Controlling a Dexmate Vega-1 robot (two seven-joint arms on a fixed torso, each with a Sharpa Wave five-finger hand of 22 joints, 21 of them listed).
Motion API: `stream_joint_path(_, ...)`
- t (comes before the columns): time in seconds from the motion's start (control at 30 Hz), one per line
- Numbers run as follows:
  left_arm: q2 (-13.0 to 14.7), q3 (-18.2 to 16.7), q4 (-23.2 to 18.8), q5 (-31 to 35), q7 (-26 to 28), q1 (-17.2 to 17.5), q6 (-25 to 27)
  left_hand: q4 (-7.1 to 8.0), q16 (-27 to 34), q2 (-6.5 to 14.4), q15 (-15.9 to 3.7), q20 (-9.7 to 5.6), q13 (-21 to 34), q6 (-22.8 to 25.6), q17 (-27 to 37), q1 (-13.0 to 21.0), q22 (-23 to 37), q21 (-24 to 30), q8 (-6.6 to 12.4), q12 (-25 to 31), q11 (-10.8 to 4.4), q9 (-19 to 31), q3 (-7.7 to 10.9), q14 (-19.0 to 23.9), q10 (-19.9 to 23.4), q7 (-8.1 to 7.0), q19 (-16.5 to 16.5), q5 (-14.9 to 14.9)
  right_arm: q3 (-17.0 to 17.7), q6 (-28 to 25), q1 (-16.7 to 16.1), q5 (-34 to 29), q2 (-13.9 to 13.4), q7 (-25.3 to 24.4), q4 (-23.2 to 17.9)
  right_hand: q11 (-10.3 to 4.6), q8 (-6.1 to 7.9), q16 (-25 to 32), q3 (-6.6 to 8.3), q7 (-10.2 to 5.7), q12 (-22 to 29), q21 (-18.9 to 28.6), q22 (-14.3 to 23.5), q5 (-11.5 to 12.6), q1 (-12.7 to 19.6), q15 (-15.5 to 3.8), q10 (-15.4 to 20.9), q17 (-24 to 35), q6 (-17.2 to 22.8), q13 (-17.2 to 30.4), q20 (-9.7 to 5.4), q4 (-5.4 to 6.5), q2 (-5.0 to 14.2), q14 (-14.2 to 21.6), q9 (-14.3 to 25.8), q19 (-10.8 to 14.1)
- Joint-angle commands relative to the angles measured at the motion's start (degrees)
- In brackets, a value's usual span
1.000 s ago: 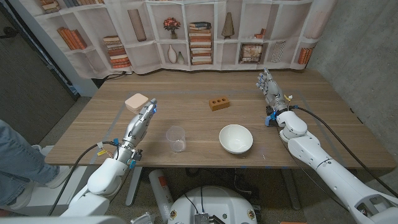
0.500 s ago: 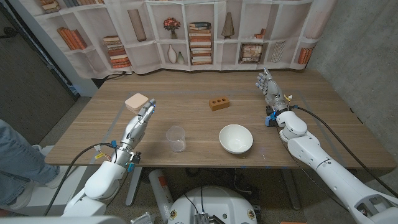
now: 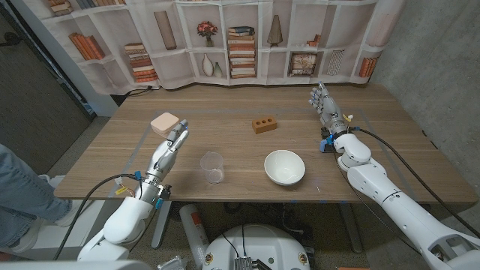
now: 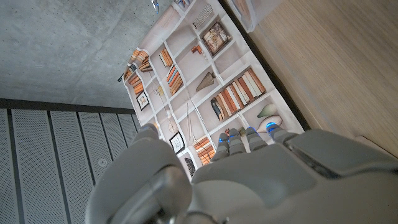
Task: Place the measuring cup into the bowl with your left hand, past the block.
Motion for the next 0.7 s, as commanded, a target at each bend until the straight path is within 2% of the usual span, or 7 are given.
stream_joint_path(0.03, -0.64, -0.96, -2.46, 4.95, 2.96, 1.76, 2.39, -0.47, -0.2, 0.08, 0.42, 0.47, 0.08, -0.68, 0.17, 1.1, 0.29, 0.07, -0.25, -0.15, 0.25, 0.33, -0.01, -0.49, -0.64, 0.0, -3.72, 0.21, 0.44, 0.49, -0.32, 0.59, -0.03, 0.31, 0.29, -0.09, -0.15, -0.13, 0.01, -0.01, 0.07, -0.15, 0.27, -0.18, 0.15, 0.4, 0.45, 0.24, 0.45, 0.12, 0.01, -0.06, 0.56, 0.36, 0.1, 0.43)
stream_joint_path(0.3, -0.74, -1.28, -4.03, 7.59, 4.15, 2.67, 3.96, -1.17, -0.18, -0.29, 0.41, 1.27, 0.1, -1.2, 0.17, 2.17, 0.28, 0.39, -0.3, -0.21, 0.49, 0.37, -0.04, -0.65, -0.9, 0.24, -3.02, 0.34, 0.48, 1.03, -0.56, 0.76, 0.06, 0.71, 0.55, 0.05, -0.15, -0.13, -0.03, 0.06, 0.06, -0.34, 0.27, -0.21, 0.16, 0.39, 0.43, 0.24, 0.45, 0.12, 0.03, -0.1, 0.6, 0.38, 0.1, 0.48)
stream_joint_path(0.7, -0.88, -2.2, -7.74, 12.81, 6.99, 4.43, 7.79, -1.76, -0.12, -0.54, 0.55, 1.67, 0.12, -1.15, 0.17, 3.09, 0.27, 0.45, -0.15, -0.16, 0.7, 0.41, -0.03, -0.62, -0.89, 0.33, -2.88, 0.47, 0.55, 1.96, -0.59, 1.09, 0.49, 1.29, 1.57, 0.04, -0.13, -0.14, -0.11, -0.01, 0.09, -0.7, 0.29, -0.26, 0.21, 0.51, 0.53, 0.23, 0.53, 0.13, 0.11, -0.19, 0.63, 0.42, 0.1, 0.5)
